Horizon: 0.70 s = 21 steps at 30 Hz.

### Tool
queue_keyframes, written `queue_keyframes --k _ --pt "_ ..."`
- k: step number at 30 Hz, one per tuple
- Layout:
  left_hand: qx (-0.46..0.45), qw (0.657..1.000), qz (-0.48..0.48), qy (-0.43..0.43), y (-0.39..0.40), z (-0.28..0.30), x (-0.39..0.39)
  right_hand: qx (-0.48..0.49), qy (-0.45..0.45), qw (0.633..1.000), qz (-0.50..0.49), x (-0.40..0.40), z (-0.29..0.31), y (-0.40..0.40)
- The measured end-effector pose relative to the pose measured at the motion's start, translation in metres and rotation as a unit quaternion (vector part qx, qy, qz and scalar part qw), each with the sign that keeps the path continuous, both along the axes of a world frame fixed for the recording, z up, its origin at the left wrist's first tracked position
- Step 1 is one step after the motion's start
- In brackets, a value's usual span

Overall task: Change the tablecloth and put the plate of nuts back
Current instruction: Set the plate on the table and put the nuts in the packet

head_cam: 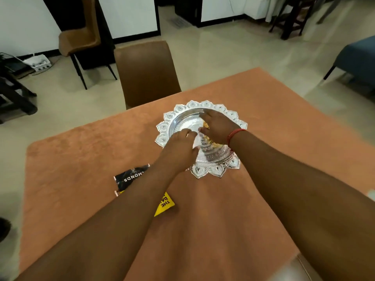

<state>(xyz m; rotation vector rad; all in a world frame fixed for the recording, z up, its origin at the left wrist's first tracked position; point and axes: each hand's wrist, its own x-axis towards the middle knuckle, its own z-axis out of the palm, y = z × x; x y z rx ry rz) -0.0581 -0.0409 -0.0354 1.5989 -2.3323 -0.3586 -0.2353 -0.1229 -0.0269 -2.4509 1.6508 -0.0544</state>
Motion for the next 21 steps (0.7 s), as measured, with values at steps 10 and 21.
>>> queue_keyframes --k 10,21 --pt "0.025 0.991 0.004 -0.133 -0.015 -0.014 -0.007 -0.004 0.106 0.991 0.086 -0.023 -0.017 0.022" --pt "0.032 0.993 0.029 -0.107 -0.014 -0.014 -0.011 -0.042 0.014 0.997 0.07 -0.017 -0.01 0.054"
